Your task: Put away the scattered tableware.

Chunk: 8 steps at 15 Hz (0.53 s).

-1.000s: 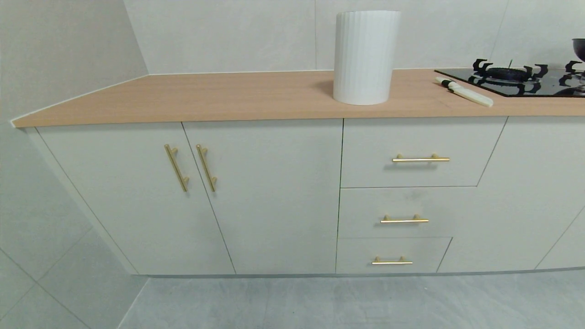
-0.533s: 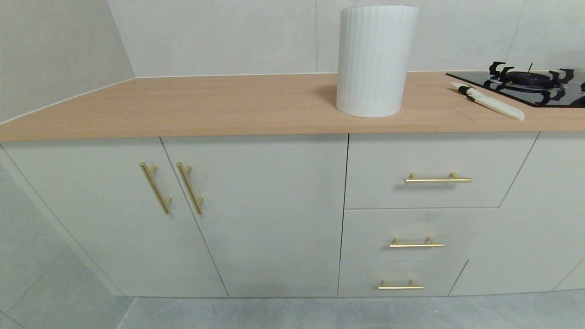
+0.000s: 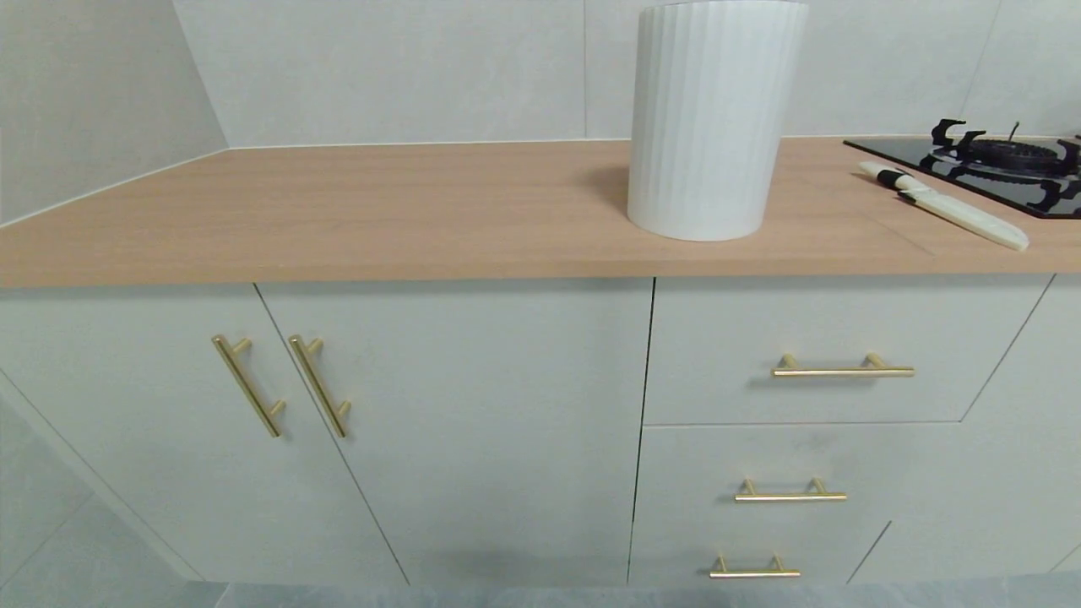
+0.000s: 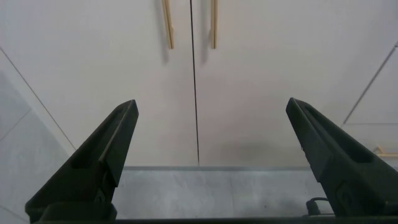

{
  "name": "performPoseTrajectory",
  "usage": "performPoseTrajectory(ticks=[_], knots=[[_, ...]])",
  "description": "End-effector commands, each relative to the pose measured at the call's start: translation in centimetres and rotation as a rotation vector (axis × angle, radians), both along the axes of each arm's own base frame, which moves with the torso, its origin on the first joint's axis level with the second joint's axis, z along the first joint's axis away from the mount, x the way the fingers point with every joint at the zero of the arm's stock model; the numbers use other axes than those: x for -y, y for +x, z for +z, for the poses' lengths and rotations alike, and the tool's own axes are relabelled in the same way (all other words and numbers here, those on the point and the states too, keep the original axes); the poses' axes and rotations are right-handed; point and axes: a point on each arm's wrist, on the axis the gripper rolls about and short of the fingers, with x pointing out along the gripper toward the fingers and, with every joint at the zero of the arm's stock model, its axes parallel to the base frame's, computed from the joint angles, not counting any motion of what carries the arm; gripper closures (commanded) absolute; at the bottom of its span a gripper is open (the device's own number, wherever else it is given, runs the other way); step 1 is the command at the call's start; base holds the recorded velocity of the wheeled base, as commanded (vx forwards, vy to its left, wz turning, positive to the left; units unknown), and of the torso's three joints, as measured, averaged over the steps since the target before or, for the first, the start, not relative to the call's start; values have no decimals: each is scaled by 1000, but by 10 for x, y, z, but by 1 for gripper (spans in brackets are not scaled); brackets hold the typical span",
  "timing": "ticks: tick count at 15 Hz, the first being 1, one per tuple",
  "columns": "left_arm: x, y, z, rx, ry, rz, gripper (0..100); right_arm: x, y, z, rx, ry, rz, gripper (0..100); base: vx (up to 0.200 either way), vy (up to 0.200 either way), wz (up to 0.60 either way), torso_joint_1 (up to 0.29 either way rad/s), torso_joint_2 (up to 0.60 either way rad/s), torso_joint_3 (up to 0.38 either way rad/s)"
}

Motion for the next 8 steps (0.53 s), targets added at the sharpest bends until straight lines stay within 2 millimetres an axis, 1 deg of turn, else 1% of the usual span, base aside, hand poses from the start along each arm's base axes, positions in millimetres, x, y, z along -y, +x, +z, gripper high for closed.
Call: performPoseTrajectory(ticks=[1, 7, 8], knots=[[0, 0, 0, -2, 0, 1, 0, 0, 0, 0, -1, 0, 1, 0, 0, 0, 0, 0, 0, 0], [0, 0, 0, -2, 0, 1, 0, 0, 0, 0, -1, 1, -1, 0, 0, 0, 0, 0, 0, 0], [0, 0, 0, -2, 0, -1, 0, 0, 0, 0, -1, 1, 1, 0, 0, -200, 0, 2, 7, -2]])
